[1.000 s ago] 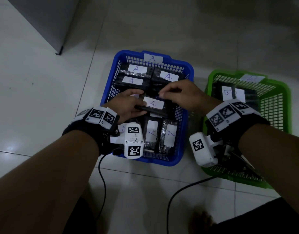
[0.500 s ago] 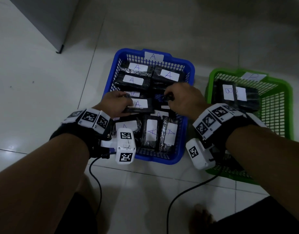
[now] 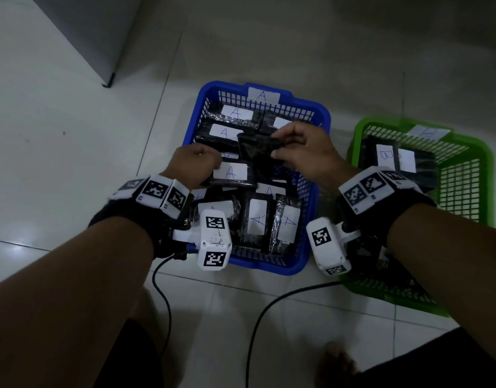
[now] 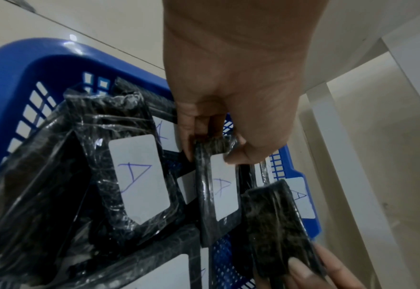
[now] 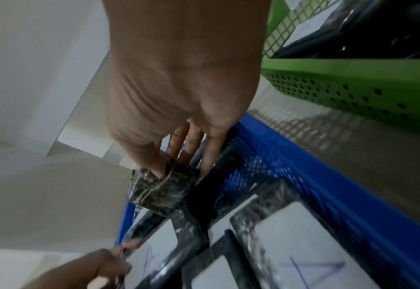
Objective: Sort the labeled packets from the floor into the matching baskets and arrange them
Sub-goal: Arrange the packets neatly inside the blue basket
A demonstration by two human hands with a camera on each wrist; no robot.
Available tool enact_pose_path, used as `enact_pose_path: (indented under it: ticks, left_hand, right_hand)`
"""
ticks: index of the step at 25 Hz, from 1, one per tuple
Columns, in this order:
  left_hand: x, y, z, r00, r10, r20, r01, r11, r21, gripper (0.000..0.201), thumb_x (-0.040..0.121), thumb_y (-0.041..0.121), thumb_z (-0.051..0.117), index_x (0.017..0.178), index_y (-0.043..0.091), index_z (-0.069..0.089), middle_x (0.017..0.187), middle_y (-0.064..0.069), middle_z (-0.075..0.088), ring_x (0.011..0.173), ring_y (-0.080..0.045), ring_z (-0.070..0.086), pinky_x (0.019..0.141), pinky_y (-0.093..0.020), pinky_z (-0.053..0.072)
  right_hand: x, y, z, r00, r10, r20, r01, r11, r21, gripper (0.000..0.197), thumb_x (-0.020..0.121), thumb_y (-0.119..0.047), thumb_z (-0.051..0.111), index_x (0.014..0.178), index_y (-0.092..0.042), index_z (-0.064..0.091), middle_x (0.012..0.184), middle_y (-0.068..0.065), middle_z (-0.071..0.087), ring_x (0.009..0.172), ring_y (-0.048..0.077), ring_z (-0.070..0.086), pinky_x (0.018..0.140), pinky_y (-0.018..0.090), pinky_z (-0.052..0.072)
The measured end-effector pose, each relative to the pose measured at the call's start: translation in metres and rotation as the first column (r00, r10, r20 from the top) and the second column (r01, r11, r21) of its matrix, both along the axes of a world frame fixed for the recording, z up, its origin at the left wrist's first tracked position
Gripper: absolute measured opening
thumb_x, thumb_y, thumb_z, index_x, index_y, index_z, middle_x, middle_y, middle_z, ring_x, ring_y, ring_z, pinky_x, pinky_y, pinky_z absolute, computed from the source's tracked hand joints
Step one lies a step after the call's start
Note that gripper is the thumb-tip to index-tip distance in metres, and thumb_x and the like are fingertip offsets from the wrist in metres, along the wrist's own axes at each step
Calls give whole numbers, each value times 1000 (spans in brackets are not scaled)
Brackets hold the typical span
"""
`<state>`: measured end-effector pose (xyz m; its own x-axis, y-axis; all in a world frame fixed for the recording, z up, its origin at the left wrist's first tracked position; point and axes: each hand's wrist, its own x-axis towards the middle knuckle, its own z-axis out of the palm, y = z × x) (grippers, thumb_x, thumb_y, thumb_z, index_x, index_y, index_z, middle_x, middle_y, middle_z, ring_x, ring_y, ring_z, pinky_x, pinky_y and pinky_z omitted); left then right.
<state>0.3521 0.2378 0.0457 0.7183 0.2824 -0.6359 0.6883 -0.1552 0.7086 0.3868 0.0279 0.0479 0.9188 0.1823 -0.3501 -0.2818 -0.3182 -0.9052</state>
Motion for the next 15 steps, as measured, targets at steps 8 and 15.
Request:
enact_pose_path:
  ticks: [8,15]
  left_hand:
    - [-3,0,-9,994,-99,-39,98,995,-16,37,68,38,85,97,17,74,97,-3,75,90,-19,72,89,-37,57]
    - [-11,5,-15,964,-232,128,194,948,254,47,64,49,85,99,21,71,98,2,72,92,-15,68,90,-37,55]
  right_hand:
    - [-16,15,-23,940,323,111,-313,944,-101,30,76,11,70,83,-18,70,108,-4,63,102,10,63,89,21,53]
    - [-5,2,-14,938,346,-29,-332,868,-370,21,76,-23,81,92,-22,67,89,-9,67,80,5,63,76,24,54]
